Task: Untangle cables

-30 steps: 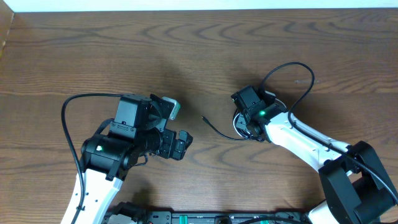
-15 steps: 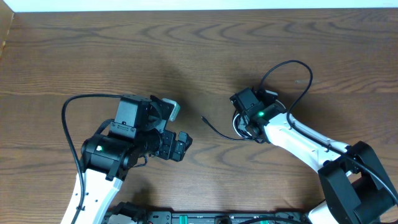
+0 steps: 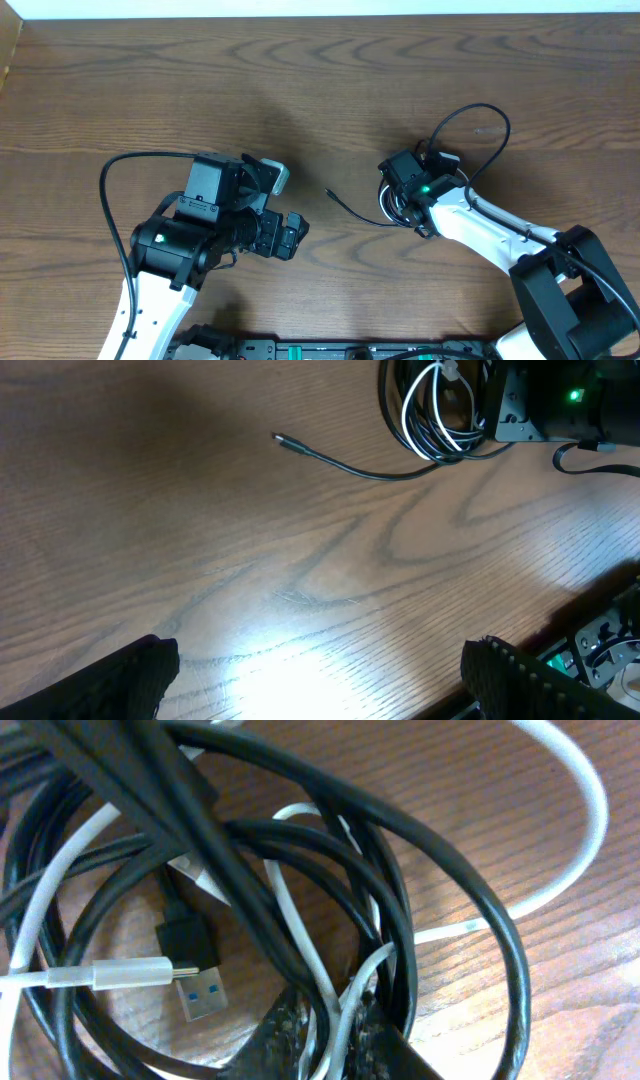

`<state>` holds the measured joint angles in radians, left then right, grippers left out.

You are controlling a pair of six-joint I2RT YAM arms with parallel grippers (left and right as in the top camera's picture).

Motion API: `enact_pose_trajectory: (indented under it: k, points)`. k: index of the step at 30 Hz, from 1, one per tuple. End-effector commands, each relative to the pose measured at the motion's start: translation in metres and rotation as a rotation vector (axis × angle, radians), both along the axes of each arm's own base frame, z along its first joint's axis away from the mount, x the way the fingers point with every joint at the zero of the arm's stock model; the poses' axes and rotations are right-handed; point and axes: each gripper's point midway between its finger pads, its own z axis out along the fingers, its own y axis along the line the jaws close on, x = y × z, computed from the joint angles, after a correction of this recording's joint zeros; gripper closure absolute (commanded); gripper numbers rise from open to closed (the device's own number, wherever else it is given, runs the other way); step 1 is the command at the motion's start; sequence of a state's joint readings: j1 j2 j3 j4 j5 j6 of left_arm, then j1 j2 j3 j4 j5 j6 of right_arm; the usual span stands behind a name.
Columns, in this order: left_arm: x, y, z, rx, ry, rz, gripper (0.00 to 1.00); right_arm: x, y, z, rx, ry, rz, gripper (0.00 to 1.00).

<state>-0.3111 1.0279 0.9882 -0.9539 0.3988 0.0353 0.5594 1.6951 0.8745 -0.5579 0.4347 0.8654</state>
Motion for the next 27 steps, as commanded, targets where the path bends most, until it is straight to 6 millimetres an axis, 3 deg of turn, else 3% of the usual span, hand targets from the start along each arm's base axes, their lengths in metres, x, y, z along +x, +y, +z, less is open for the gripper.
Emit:
enact_pose_trajectory:
  k: [1,7,11,13,17,20,23,27]
  points:
    - [0.002,-0.003,0.008,-0.007,-0.026,-0.026,0.04,-0.001,0.0,-0.002,0.005,0.004,-0.002,0.99]
    - [0.002,-0.003,0.008,-0.007,-0.026,-0.026,0.04,0.005,0.011,0.002,0.059,-0.005,0.007,0.98]
    - [0.002,-0.003,0.008,-0.006,-0.027,-0.026,0.04,0.017,0.036,0.025,0.153,-0.017,0.087,0.99]
    - [0.002,-0.003,0.008,-0.006,-0.026,-0.026,0.04,0.034,0.065,0.065,0.244,-0.071,0.232,0.98]
    - [0.002,-0.004,0.008,-0.009,-0.027,-0.027,0.04,0.051,0.095,0.139,0.324,-0.205,0.429,0.98]
    - [0.001,-0.013,0.014,-0.052,-0.042,-0.074,0.04,0.056,0.099,0.196,0.334,-0.33,0.506,0.98]
    - [0.003,-0.028,0.023,-0.103,-0.089,-0.139,0.04,0.054,0.097,0.239,0.346,-0.432,0.54,0.99]
    - [0.008,-0.048,0.026,-0.127,-0.154,-0.205,0.04,0.04,0.094,0.27,0.374,-0.502,0.559,0.98]
